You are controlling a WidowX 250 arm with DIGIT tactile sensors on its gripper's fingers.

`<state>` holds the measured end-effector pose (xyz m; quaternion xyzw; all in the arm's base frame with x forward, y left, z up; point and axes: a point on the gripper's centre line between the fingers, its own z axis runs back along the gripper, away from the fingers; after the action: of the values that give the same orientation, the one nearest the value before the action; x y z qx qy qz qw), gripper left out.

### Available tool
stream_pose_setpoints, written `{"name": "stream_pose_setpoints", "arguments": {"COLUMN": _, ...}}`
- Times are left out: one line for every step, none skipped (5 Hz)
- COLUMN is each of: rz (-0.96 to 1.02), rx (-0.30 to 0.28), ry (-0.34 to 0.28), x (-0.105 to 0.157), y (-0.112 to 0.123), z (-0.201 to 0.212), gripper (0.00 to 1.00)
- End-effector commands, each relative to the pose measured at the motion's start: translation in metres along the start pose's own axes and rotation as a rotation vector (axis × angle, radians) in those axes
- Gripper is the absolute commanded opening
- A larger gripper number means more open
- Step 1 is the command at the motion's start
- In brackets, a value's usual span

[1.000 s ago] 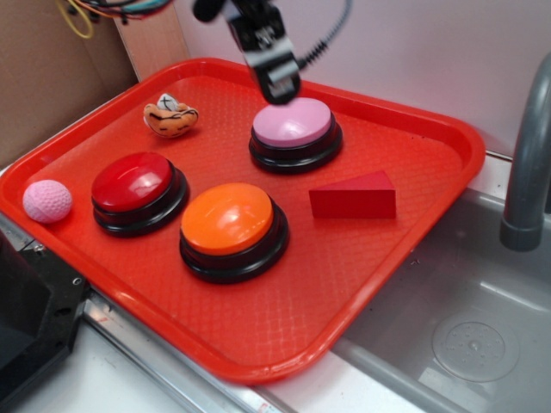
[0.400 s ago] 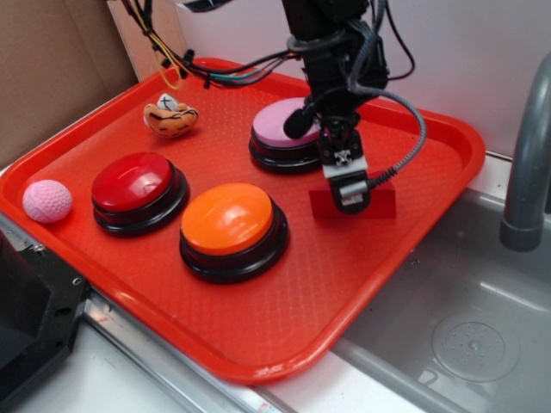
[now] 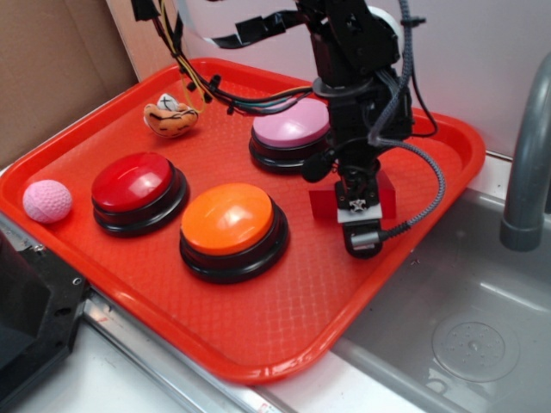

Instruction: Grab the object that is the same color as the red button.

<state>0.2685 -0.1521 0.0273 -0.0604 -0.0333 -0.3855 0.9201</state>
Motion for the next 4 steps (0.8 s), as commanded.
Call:
{"name": "stream_pose_setpoints", "arguments": {"rz": 0.065, "rx": 0.049, "ry": -0.041, "x": 0.009, "y": 0.002, "z": 0.011, "gripper": 0.0}}
{"name": "stream_pose_setpoints", "arguments": {"rz": 0.128, "rx": 0.04, "ry": -0.047, "x": 0.005, "y": 0.009, "z": 0.024, "gripper": 0.0}}
{"name": "stream_pose_setpoints", "arguments": {"rz": 0.259, "rx": 0.024, "ry": -0.035, "x": -0.004, "y": 0.02, "z": 0.058, "gripper": 0.0}}
{"name": "stream_pose_setpoints", "arguments": {"rz": 0.353, "rx": 0.083, "ry": -0.067, "x": -0.024, "y": 0.036, "z": 0.109, "gripper": 0.0}}
